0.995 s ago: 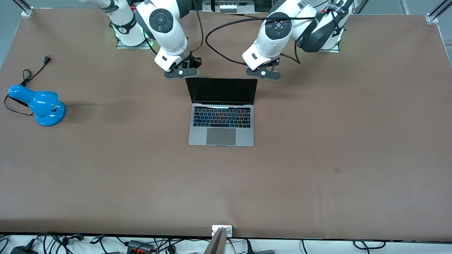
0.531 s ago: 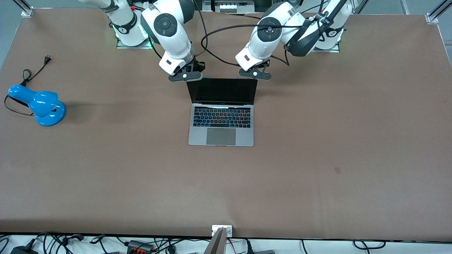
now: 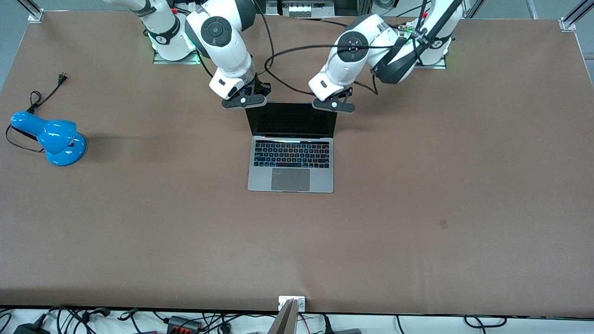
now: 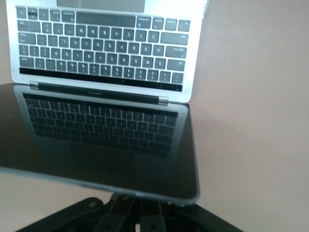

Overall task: Close laptop with both arms from behind
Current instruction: 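Push the lid forward with both grippers, folding it toward the keyboard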

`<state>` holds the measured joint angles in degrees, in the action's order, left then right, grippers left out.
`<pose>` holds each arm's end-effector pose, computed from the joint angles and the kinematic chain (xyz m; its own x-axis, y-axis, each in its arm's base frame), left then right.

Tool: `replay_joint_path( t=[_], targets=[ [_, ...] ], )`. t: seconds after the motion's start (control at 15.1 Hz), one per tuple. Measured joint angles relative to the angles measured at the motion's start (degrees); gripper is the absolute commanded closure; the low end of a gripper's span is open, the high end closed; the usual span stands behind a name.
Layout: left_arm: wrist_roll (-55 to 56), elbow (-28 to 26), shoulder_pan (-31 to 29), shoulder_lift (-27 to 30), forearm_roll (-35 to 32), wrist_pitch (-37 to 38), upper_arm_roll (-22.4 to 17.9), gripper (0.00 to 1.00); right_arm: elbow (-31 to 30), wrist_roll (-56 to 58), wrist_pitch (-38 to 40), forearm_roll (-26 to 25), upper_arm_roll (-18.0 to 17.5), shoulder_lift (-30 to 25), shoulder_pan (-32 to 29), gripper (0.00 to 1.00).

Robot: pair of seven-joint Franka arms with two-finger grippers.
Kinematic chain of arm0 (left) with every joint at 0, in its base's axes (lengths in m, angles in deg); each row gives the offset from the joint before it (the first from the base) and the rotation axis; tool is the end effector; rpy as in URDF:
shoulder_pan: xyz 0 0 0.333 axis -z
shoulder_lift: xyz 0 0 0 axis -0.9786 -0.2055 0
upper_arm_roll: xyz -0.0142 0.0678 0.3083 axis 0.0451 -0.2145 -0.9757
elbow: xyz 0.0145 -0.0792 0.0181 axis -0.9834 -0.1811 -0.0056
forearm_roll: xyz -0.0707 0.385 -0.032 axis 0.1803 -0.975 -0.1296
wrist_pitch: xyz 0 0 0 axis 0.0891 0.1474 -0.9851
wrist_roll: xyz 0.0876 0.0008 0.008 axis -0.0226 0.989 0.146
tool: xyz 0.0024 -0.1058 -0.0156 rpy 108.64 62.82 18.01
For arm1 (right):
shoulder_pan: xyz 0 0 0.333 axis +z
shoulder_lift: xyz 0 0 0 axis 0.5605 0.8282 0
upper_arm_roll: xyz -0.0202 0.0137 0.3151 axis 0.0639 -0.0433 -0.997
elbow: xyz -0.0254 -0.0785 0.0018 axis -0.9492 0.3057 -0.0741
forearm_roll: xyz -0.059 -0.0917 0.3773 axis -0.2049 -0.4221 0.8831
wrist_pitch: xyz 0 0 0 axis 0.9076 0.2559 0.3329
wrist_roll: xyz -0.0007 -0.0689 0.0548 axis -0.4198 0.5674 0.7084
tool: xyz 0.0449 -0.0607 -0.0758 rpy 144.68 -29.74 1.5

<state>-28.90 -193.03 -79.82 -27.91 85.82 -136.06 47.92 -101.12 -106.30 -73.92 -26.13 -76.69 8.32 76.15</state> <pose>0.3724 -0.4029 0.3117 0.9672 -0.1052 -0.2311 -0.0842 -0.9915 0.0989 0.3731 0.3751 0.3317 0.9946 0.0912 -0.0497 0.0847 -0.9891 -0.1204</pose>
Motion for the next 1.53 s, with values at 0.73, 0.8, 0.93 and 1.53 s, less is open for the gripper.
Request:
replay_joint_path(
  t=[0.73, 0.8, 0.93, 1.53],
  targets=[
    [1.1, 1.7, -0.8, -2.8, -1.3, -5.2, -1.7, 1.0, 0.0, 0.0, -10.6, 0.0, 1.3, 1.9, -1.6, 1.0],
    [1.2, 2.3, -0.8, -3.3, -1.3, -5.8, -2.1, 1.0, 0.0, 0.0, -11.6, 0.0, 1.3, 2.2, -1.8, 1.0],
    [1.2, 4.1, -0.7, -5.0, -1.3, -6.0, -2.9, 1.0, 0.0, 0.0, -14.3, 0.0, 1.3, 3.1, -2.4, 1.0],
    [2.0, 11.2, -0.6, -12.4, -6.7, -6.0, -5.7, 1.0, 0.4, 0.1, -26.0, -0.1, 1.4, 9.1, -4.1, 1.0]
  ],
)
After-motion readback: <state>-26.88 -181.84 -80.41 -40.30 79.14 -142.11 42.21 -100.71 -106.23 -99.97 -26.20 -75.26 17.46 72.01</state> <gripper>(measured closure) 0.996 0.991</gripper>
